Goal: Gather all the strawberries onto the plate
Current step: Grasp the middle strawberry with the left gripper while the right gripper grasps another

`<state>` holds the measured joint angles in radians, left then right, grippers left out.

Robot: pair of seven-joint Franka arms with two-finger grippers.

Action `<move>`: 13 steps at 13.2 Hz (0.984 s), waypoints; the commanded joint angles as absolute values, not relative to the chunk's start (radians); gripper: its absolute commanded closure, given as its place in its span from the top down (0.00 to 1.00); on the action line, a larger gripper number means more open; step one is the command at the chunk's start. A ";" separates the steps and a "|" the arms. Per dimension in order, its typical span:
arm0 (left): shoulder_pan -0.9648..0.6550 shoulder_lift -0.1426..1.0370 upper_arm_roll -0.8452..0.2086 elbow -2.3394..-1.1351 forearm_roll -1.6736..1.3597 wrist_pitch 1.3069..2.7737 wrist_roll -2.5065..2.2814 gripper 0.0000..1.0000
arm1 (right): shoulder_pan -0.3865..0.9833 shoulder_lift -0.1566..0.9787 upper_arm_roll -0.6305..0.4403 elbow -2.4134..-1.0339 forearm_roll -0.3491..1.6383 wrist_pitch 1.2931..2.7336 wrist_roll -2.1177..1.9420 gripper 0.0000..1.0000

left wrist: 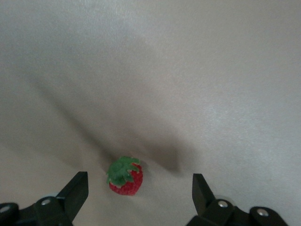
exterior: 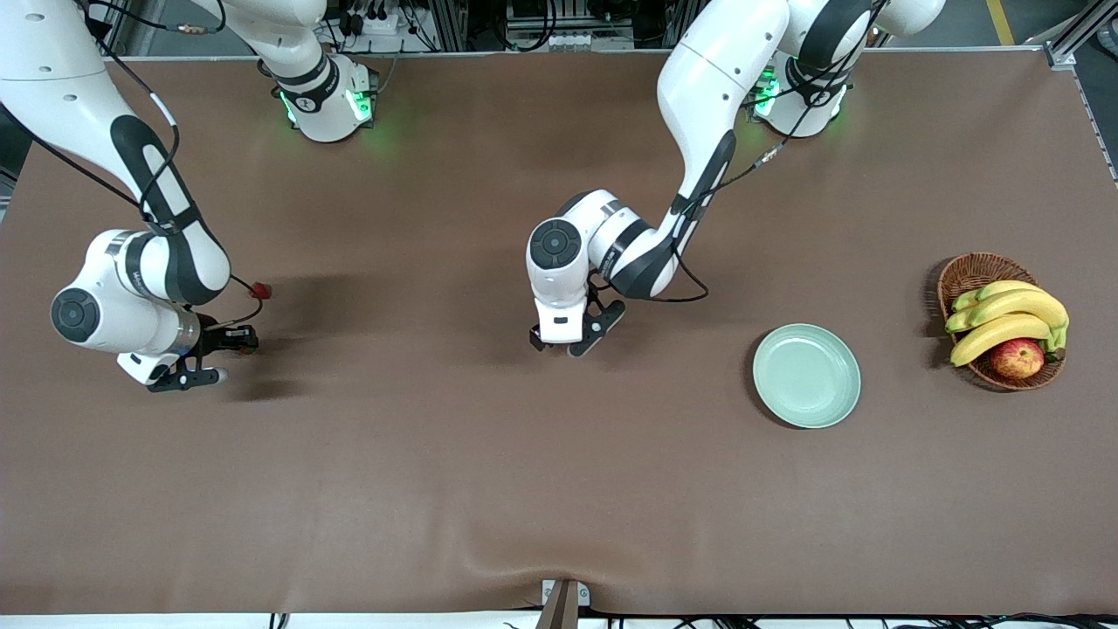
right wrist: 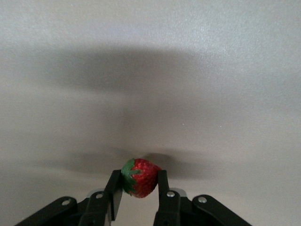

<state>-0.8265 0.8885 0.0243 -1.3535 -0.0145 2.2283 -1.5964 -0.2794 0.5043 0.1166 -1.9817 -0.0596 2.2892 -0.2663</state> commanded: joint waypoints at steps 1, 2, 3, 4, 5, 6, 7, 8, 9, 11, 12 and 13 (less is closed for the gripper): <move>-0.836 0.911 0.031 -1.330 -0.029 2.227 -1.620 0.90 | -0.282 0.488 0.135 -1.927 -0.057 2.203 -0.252 0.00; -0.836 0.910 0.031 -1.330 -0.031 2.227 -1.620 0.85 | -0.281 0.488 0.135 -1.901 -0.049 2.163 -0.247 0.00; -0.835 0.910 0.031 -1.330 -0.029 2.227 -1.620 0.80 | -0.278 0.488 0.137 -1.872 -0.040 2.125 -0.239 0.00; -0.834 0.911 0.031 -1.330 -0.029 2.227 -1.620 0.75 | -0.267 0.488 0.138 -1.843 -0.038 2.085 -0.232 0.00; -0.833 0.911 0.031 -1.330 -0.029 2.227 -1.618 0.69 | -0.258 0.488 0.138 -1.818 -0.037 2.051 -0.219 0.00; -0.833 0.911 0.031 -1.331 -0.028 2.227 -1.615 0.65 | -0.249 0.488 0.138 -1.803 -0.037 2.028 -0.194 0.00; -0.833 0.911 0.031 -1.331 -0.025 2.227 -1.611 0.64 | -0.232 0.486 0.140 -1.789 -0.037 2.008 -0.161 0.00; -0.833 0.913 0.031 -1.333 -0.025 2.227 -1.611 0.64 | -0.216 0.486 0.140 -1.772 -0.034 1.985 -0.132 0.00; -0.833 0.913 0.031 -1.333 -0.028 2.227 -1.609 0.61 | -0.198 0.486 0.140 -1.750 -0.009 1.953 -0.103 0.00; -0.828 0.910 0.031 -1.333 -0.026 2.226 -1.608 0.50 | -0.169 0.486 0.138 -1.717 0.052 1.907 -0.060 0.00; -0.828 0.910 0.031 -1.333 -0.025 2.226 -1.608 0.40 | -0.146 0.488 0.138 -1.701 0.066 1.892 -0.016 0.00; -0.828 0.910 0.031 -1.333 -0.022 2.226 -1.608 0.37 | -0.120 0.488 0.138 -1.692 0.067 1.881 0.035 0.00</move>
<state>-0.8260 0.8989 0.0254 -1.3527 -0.0146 2.2285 -1.6091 -0.1592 0.5009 0.1423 -1.7144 0.0453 1.9190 -0.0462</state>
